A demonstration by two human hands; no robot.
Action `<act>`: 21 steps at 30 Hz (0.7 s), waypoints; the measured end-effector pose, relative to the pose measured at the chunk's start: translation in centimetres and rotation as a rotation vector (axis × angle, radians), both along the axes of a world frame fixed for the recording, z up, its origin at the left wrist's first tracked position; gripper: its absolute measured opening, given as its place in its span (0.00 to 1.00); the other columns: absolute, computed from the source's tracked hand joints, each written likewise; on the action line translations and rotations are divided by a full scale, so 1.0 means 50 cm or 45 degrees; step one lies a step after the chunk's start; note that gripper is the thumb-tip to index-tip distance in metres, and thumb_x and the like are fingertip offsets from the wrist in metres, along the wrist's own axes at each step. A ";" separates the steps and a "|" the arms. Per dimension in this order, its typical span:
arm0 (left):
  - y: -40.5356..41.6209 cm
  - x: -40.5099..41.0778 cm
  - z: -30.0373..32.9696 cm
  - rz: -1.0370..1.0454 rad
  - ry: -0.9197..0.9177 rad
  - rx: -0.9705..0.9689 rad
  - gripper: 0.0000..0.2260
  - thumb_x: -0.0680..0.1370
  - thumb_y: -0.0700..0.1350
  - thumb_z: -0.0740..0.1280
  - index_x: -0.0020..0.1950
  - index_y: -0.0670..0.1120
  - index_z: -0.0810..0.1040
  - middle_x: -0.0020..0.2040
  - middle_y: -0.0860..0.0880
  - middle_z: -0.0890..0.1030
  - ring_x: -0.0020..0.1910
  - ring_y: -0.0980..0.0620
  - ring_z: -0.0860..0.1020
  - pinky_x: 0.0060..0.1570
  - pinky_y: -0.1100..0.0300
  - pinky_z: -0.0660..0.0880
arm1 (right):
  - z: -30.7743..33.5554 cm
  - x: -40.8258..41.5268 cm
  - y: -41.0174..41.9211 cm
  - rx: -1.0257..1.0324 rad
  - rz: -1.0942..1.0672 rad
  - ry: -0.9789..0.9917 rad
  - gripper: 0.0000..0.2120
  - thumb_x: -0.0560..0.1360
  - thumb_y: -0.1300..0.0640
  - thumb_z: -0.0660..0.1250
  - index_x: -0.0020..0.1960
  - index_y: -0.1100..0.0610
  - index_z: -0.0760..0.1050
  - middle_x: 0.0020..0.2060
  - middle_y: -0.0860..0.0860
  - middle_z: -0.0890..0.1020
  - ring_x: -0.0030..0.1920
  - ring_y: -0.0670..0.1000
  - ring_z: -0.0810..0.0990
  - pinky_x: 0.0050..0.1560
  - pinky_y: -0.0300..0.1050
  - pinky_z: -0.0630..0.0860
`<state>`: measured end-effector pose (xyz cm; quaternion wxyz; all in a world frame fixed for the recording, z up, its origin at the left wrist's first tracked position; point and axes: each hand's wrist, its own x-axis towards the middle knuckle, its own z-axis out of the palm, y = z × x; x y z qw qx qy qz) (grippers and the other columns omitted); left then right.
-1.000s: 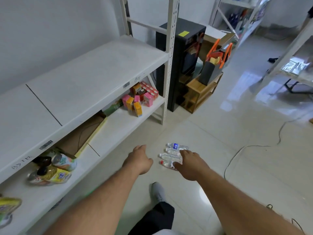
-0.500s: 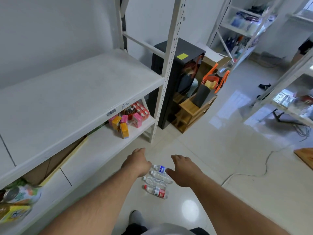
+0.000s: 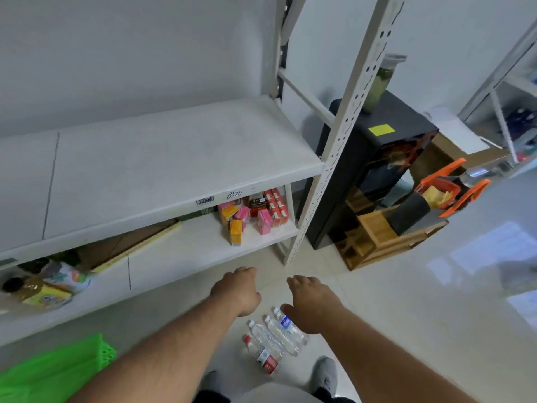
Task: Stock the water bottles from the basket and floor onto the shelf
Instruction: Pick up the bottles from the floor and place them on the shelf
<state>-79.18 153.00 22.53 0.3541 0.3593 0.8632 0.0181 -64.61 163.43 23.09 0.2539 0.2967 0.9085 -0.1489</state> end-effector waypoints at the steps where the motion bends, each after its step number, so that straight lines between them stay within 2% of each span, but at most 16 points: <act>1: 0.009 0.016 -0.001 0.015 0.009 -0.017 0.32 0.76 0.51 0.64 0.79 0.54 0.57 0.78 0.52 0.62 0.72 0.46 0.68 0.68 0.50 0.70 | -0.004 0.007 0.022 0.006 0.076 0.002 0.31 0.80 0.40 0.59 0.77 0.55 0.60 0.75 0.54 0.66 0.74 0.58 0.64 0.71 0.54 0.66; 8: 0.036 0.148 -0.012 0.129 0.070 -0.210 0.28 0.76 0.50 0.62 0.76 0.51 0.63 0.74 0.49 0.67 0.70 0.44 0.69 0.66 0.49 0.69 | -0.040 0.066 0.120 -0.065 0.440 -0.030 0.26 0.78 0.42 0.60 0.69 0.57 0.68 0.67 0.55 0.74 0.67 0.58 0.71 0.65 0.53 0.71; 14: 0.000 0.230 -0.013 0.303 0.002 -0.316 0.26 0.77 0.49 0.61 0.75 0.50 0.64 0.73 0.48 0.68 0.69 0.43 0.70 0.64 0.48 0.70 | -0.053 0.088 0.102 -0.130 0.650 -0.022 0.27 0.79 0.42 0.61 0.72 0.56 0.66 0.69 0.54 0.73 0.69 0.57 0.71 0.66 0.52 0.70; 21: -0.089 0.274 -0.040 0.447 -0.053 -0.313 0.25 0.78 0.51 0.62 0.75 0.50 0.65 0.71 0.48 0.70 0.68 0.44 0.71 0.65 0.49 0.71 | -0.061 0.105 0.033 -0.136 0.726 -0.093 0.27 0.79 0.42 0.60 0.73 0.55 0.66 0.69 0.53 0.72 0.68 0.57 0.71 0.66 0.52 0.69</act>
